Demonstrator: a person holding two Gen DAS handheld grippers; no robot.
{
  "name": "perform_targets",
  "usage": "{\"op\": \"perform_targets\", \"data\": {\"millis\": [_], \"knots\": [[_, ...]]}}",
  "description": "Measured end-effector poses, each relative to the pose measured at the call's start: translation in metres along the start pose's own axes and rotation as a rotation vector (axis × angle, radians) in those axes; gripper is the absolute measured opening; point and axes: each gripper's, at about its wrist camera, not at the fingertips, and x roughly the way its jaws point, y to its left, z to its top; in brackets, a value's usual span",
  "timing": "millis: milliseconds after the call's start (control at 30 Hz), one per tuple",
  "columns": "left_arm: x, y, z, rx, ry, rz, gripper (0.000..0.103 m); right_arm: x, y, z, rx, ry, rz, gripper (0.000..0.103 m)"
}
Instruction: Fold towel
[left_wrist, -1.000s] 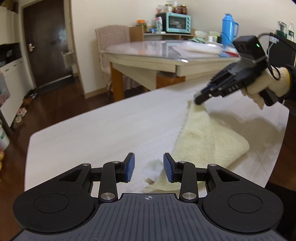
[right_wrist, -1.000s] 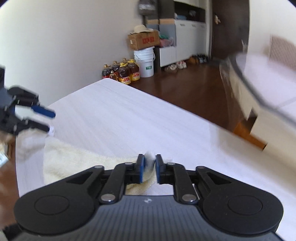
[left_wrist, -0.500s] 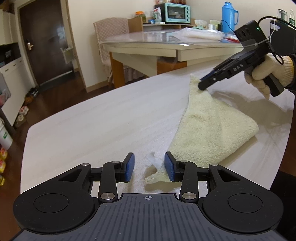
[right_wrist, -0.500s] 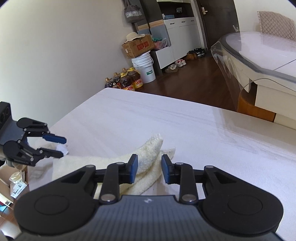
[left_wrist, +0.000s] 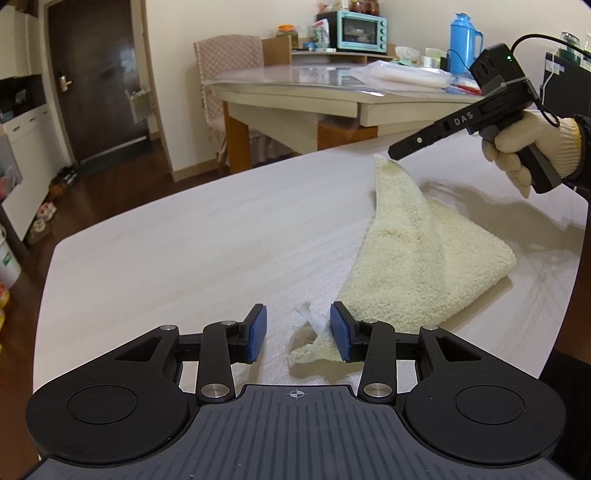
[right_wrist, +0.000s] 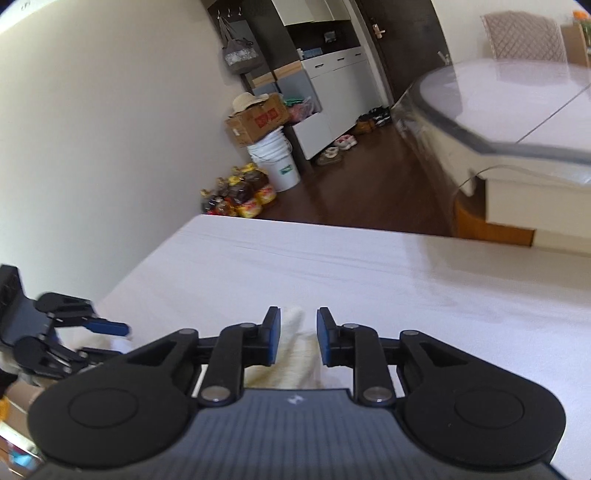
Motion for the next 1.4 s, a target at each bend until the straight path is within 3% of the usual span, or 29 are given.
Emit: {"op": "perform_targets", "data": {"millis": [267, 400, 600, 767, 833, 967, 1333, 1400], "knots": [[-0.001, 0.0, 0.0, -0.008, -0.001, 0.006, 0.043, 0.025, 0.017, 0.002, -0.061, 0.039, 0.024, 0.024], [-0.002, -0.001, -0.001, -0.006, 0.001, 0.011, 0.043, 0.026, 0.024, 0.002, -0.088, 0.043, 0.019, 0.008], [-0.002, -0.002, 0.0, 0.0, 0.001, 0.02, 0.043, -0.004, 0.028, -0.001, -0.065, -0.026, -0.02, 0.001], [-0.001, -0.002, 0.001, 0.002, 0.004, 0.021, 0.043, -0.005, 0.019, -0.005, -0.034, -0.023, -0.06, 0.002], [-0.002, -0.003, 0.001, 0.001, 0.003, 0.026, 0.043, 0.002, 0.018, -0.007, -0.024, -0.013, -0.035, 0.004], [-0.002, -0.003, 0.0, -0.008, 0.002, 0.029, 0.043, 0.002, 0.025, -0.012, -0.011, -0.018, 0.008, 0.017], [-0.001, -0.005, 0.001, -0.003, 0.003, 0.037, 0.044, 0.02, 0.031, -0.022, -0.04, 0.035, -0.001, 0.018], [-0.001, -0.004, 0.001, -0.006, 0.001, 0.038, 0.044, 0.026, 0.035, -0.02, -0.071, 0.044, -0.024, 0.013]]}}
